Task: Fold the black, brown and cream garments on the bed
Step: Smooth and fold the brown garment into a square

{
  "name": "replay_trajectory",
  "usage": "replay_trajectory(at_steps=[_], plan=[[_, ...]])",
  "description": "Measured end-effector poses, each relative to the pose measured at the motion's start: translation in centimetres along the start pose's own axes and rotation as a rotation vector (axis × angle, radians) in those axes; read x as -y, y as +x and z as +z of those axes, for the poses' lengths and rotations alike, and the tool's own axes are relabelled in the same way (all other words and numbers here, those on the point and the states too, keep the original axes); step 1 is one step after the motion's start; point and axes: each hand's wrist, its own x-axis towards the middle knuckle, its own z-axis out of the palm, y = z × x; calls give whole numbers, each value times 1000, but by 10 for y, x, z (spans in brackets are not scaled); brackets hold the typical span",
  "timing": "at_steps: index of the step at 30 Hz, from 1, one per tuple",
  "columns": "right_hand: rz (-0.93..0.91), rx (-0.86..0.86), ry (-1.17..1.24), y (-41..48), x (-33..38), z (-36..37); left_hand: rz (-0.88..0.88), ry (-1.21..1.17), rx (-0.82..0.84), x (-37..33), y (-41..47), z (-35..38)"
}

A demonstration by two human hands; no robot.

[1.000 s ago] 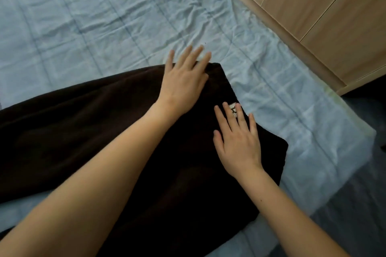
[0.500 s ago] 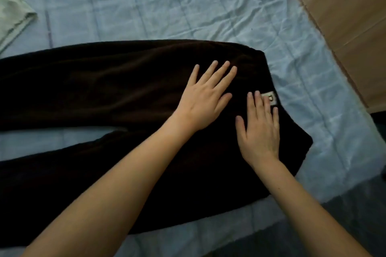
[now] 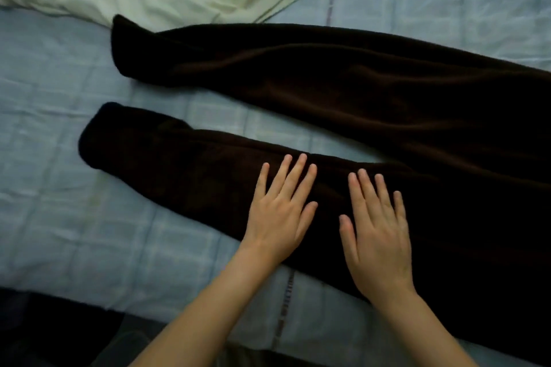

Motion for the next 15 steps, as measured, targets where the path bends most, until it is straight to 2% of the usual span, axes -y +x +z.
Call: replay_trajectory(at_steps=[2, 5, 7, 10, 12, 15], plan=[[-15, 64, -96, 7, 10, 14, -24, -16, 72, 25, -3, 11], [28, 134, -219, 14, 18, 26, 45, -89, 90, 36, 0, 18], [83, 96, -236, 14, 24, 25, 112, -150, 45, 47, -1, 12], [75, -16, -167, 16, 64, 25, 143, -250, -147, 93, -20, -7], [-34, -44, -93, 28, 112, 33, 14, -273, -305, 146, -38, -21], [-170, -33, -6, 55, 187, 56, -339, -300, -449, 244, -59, -34]])
